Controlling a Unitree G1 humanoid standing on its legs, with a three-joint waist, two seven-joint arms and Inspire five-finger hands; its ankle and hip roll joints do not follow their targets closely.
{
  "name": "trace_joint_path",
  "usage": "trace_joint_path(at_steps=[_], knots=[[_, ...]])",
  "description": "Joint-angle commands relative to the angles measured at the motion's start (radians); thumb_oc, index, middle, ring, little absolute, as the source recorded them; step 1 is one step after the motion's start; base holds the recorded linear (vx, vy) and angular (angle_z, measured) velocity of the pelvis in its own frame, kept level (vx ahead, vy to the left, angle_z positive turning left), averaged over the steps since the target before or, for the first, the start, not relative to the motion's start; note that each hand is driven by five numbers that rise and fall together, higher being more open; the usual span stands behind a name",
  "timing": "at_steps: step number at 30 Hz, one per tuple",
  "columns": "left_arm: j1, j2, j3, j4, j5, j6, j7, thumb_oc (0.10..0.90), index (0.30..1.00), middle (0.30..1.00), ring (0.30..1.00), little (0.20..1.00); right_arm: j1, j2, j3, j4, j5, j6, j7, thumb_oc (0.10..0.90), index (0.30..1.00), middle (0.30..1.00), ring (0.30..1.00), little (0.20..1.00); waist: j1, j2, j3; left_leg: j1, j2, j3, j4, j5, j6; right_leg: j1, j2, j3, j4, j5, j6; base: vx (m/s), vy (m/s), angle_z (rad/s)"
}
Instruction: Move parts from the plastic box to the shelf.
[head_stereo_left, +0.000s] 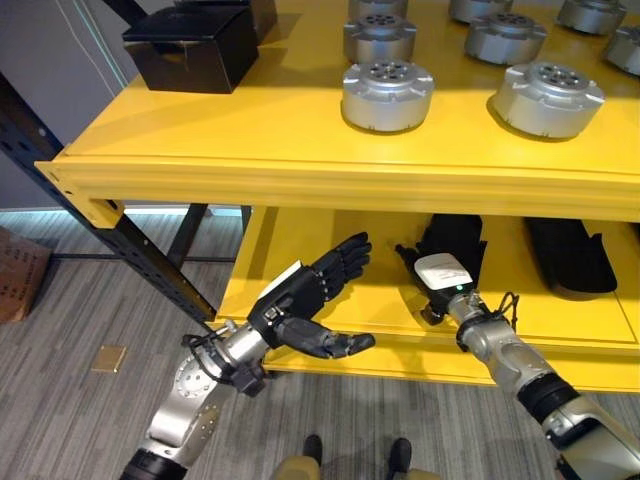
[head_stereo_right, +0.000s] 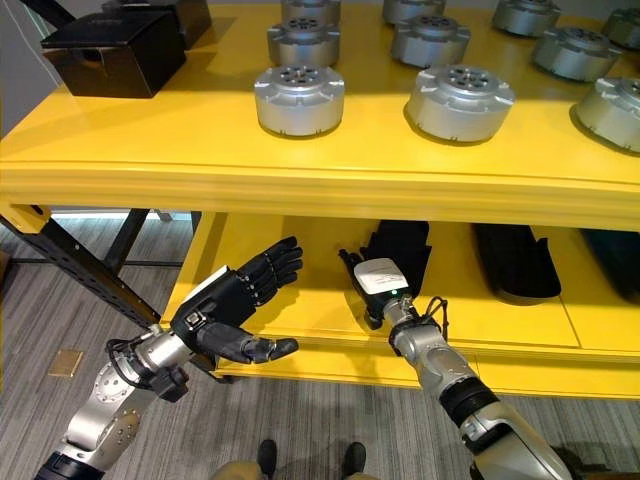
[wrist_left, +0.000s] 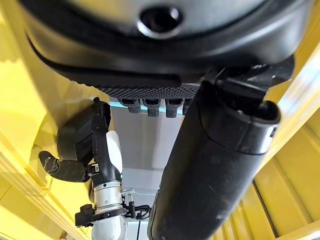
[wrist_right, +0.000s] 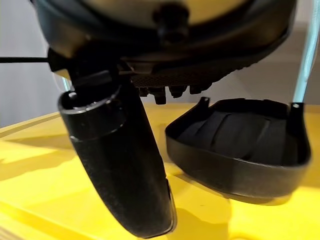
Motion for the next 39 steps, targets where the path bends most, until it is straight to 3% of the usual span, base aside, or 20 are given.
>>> trace_joint_path(at_steps=[1, 6, 10, 15, 26, 39], knots=[[-0.051, 0.026, -0.002, -0.11, -0.06, -0.108, -0.01, 0.9, 1.0, 1.0, 1.0, 1.0, -0.134, -0.061, 0.034, -0.032, -0.057, 0.025, -0.079, 0.9, 1.0, 1.0, 1.0, 1.0, 0.015, -0.019, -0.055, -0.064, 0.03, -0.037, 0.056, -0.043, 0.006, 0.01, -0.07, 0.028, 0.186, -0.198, 0.042, 0.0, 0.0, 0.0], [-0.046, 0.029, 0.001, -0.112, -0.064, -0.105, -0.015, 0.9, 1.0, 1.0, 1.0, 1.0, -0.129, -0.075, 0.043, -0.027, -0.066, 0.033, -0.055, 0.9, 1.0, 1.0, 1.0, 1.0, 0.014, -0.021, -0.058, -0.062, 0.031, -0.036, 0.054, -0.043, 0.006, 0.011, -0.07, 0.026, 0.186, -0.199, 0.042, 0.0, 0.001, 0.01], [-0.041, 0.029, 0.003, -0.115, -0.065, -0.109, -0.02, 0.9, 1.0, 1.0, 1.0, 1.0, -0.12, -0.072, 0.045, 0.0, 0.012, 0.075, -0.056, 0.9, 1.0, 1.0, 1.0, 1.0, 0.014, -0.022, -0.055, -0.061, 0.032, -0.034, 0.052, -0.042, 0.007, 0.011, -0.071, 0.028, 0.186, -0.196, 0.043, 0.0, 0.0, 0.0], [-0.048, 0.02, -0.002, -0.112, -0.058, -0.107, -0.014, 0.9, 1.0, 1.0, 1.0, 1.0, -0.111, -0.043, 0.025, 0.024, 0.089, 0.079, -0.063, 0.9, 1.0, 1.0, 1.0, 1.0, 0.012, -0.02, -0.053, -0.058, 0.032, -0.032, 0.053, -0.044, 0.007, 0.012, -0.071, 0.03, 0.185, -0.196, 0.043, 0.0, 0.0, 0.0], [-0.045, -0.005, 0.01, -0.105, -0.052, -0.099, -0.008, 0.9, 1.0, 1.0, 1.0, 1.0, -0.105, 0.003, 0.019, -0.027, 0.137, 0.009, 0.021, 0.9, 1.0, 1.0, 1.0, 1.0, 0.008, -0.021, -0.057, -0.05, 0.033, -0.03, 0.047, -0.045, 0.005, 0.016, -0.07, 0.035, 0.177, -0.192, 0.041, 0.0, 0.0, 0.0], [-0.059, -0.025, 0.007, -0.089, -0.041, -0.094, -0.028, 0.9, 1.0, 1.0, 1.0, 1.0, -0.117, 0.041, 0.038, 0.029, 0.273, 0.056, 0.162, 0.9, 1.0, 1.0, 1.0, 1.0, 0.015, -0.025, -0.058, -0.05, 0.034, -0.029, 0.049, -0.046, 0.004, 0.017, -0.071, 0.031, 0.176, -0.191, 0.039, 0.0, -0.002, -0.02]])
